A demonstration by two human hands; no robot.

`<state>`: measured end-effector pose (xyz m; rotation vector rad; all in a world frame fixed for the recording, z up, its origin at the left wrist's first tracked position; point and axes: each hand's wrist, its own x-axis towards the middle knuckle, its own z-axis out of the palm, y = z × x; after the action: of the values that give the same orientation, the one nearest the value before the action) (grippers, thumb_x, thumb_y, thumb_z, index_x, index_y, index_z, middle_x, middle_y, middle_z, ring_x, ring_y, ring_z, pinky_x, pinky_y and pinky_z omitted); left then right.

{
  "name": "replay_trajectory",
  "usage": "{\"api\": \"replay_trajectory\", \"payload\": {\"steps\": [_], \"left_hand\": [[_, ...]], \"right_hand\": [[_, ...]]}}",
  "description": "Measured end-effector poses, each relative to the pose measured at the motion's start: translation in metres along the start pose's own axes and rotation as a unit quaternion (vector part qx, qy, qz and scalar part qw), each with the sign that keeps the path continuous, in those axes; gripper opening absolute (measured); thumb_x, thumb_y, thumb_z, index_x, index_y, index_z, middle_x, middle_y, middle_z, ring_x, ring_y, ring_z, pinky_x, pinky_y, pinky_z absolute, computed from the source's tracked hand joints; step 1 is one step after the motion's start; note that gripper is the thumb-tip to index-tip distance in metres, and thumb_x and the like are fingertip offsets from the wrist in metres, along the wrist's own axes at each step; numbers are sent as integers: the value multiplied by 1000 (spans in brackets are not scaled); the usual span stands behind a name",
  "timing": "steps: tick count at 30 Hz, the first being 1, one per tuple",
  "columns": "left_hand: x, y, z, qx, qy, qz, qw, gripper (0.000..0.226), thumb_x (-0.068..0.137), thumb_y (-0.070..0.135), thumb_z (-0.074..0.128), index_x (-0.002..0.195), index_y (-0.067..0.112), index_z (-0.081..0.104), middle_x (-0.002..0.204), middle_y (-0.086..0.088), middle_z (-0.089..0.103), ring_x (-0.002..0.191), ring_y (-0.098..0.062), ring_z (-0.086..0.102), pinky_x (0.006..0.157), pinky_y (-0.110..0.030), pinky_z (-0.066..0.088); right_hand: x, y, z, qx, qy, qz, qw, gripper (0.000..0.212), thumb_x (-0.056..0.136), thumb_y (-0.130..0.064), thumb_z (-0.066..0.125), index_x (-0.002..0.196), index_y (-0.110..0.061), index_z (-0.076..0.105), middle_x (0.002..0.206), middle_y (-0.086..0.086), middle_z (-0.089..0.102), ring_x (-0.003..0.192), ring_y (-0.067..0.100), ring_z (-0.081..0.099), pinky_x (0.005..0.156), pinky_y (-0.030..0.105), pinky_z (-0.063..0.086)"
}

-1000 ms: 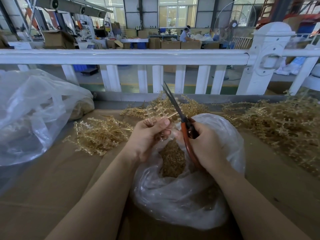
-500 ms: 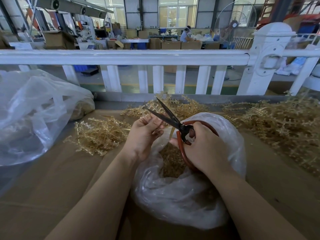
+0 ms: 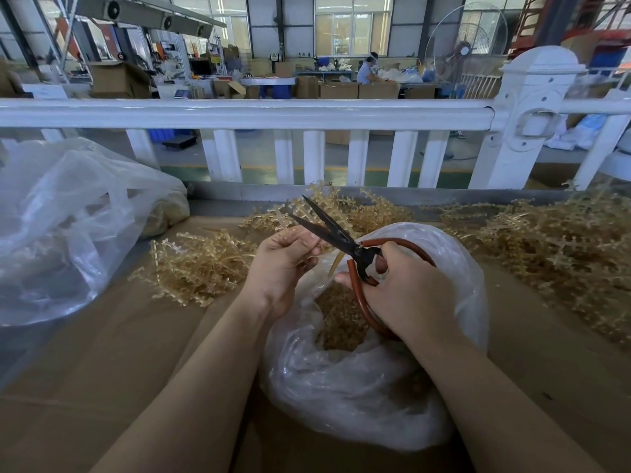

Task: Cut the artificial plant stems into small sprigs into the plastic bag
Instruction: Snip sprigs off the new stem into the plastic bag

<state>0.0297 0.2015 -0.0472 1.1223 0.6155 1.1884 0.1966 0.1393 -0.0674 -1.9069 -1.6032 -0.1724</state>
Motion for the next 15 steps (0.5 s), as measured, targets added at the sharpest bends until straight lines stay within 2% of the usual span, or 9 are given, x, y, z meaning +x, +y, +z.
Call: {"api": "replay_trajectory", "payload": {"steps": [4, 15], "left_hand": [[0, 0, 1, -2, -4, 8, 1000, 34, 89, 1, 60, 64, 19, 74, 61, 4, 61, 57, -3, 54, 61, -15, 46], [-1, 0, 0, -15, -8, 1, 1000, 13, 78, 13, 69, 70, 19, 77, 69, 5, 67, 63, -4, 53, 63, -15, 46]], "right_hand": [[-4, -2, -2, -9, 33, -8, 999, 58, 72, -89, 50, 67, -34, 32, 55, -15, 44, 49, 1, 43, 45, 17, 24], [-6, -6, -5, -5, 50, -15, 999, 59, 75, -81, 58, 61, -32, 28, 51, -16, 33, 45, 0, 33, 47, 17, 19]]}}
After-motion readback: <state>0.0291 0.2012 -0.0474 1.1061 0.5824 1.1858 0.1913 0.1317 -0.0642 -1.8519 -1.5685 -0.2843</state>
